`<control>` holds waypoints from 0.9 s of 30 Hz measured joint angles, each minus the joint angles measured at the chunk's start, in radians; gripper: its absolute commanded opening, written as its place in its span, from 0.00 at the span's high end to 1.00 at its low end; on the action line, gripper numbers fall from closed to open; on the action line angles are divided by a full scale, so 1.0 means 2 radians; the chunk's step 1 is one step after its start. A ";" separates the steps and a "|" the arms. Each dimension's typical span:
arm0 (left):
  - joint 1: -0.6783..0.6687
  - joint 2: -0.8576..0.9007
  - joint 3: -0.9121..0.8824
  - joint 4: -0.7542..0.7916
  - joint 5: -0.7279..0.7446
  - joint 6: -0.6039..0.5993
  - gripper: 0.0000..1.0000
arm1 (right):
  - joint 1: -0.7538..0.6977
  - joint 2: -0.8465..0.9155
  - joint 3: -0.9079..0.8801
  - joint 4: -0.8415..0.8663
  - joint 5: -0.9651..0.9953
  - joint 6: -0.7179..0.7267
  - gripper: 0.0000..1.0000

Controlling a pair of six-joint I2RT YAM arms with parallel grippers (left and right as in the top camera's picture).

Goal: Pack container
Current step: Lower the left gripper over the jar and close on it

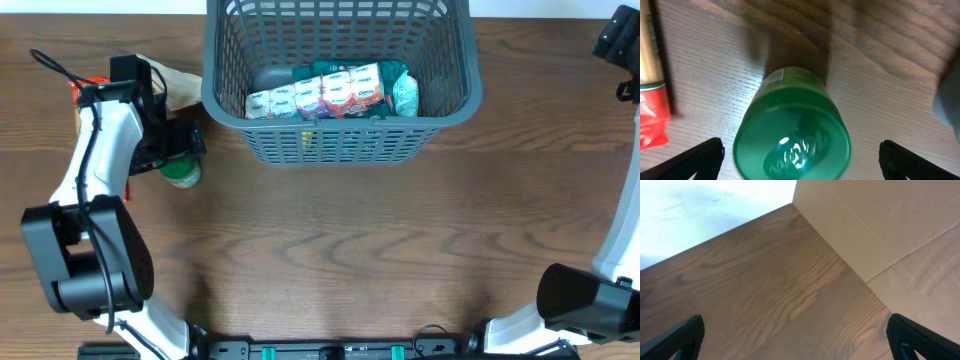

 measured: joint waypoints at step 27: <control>0.000 0.067 -0.012 0.021 -0.001 0.000 0.01 | 0.000 0.000 0.000 0.000 0.000 0.000 0.01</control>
